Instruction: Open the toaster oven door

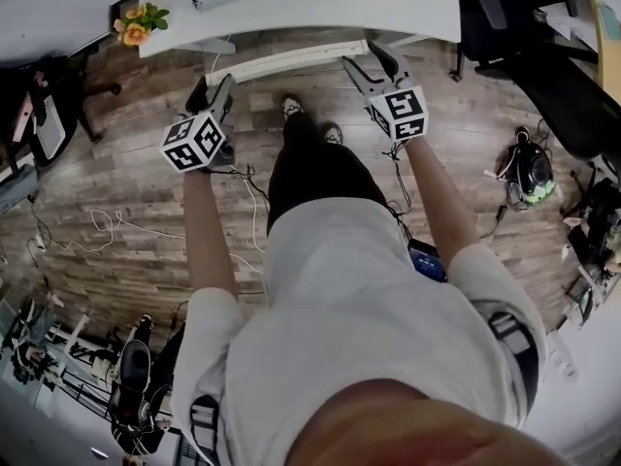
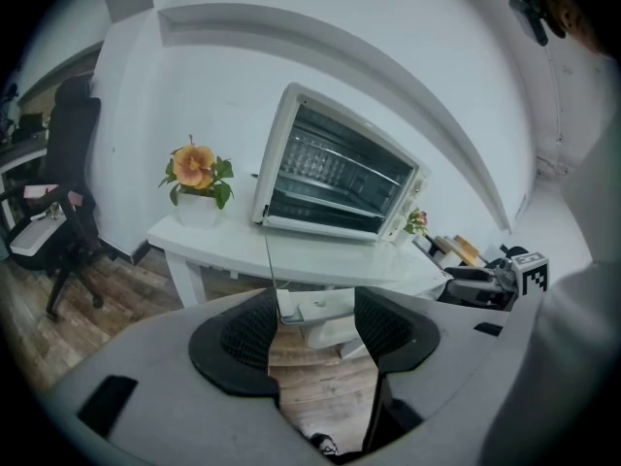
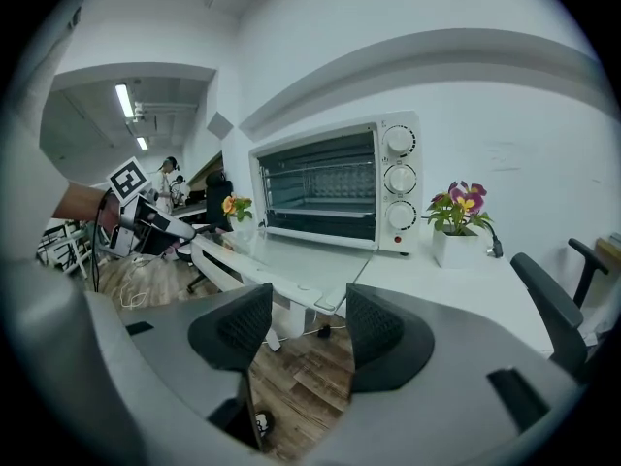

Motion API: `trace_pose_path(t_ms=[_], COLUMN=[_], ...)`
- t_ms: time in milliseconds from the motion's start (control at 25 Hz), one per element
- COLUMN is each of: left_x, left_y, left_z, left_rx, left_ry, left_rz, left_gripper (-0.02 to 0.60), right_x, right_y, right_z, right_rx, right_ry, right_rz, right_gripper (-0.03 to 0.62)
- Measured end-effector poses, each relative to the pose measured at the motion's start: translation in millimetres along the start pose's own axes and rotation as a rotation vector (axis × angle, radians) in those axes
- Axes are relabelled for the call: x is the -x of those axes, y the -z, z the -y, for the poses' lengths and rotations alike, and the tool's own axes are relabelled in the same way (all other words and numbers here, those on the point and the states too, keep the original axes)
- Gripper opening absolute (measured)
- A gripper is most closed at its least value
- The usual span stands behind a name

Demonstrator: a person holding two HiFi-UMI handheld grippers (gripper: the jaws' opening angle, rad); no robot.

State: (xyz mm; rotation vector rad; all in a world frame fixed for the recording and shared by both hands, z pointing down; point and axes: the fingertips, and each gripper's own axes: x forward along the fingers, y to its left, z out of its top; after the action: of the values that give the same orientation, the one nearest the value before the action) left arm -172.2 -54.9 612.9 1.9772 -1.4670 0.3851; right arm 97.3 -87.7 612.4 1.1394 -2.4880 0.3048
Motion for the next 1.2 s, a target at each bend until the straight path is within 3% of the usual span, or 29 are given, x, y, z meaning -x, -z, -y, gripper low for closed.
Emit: trace_pose_path(t_ms=[760, 1200], left_x=[-16.7, -28.5], left_y=[28.7, 44.1], left_z=[-19.9, -25.7], left_rx=[-0.010, -0.017], left_ry=[-0.025, -0.052], left_rz=[0.055, 0.027], left_gripper=[0.249, 0.241], right_x=[-18.6, -25.4], right_y=[33.9, 53.7], right_z=[-7.4, -6.5], right_rx=[0.050, 0.067], right_ry=[0.041, 0.061], right_rz=[-0.008, -0.055], right_gripper=[0.238, 0.238])
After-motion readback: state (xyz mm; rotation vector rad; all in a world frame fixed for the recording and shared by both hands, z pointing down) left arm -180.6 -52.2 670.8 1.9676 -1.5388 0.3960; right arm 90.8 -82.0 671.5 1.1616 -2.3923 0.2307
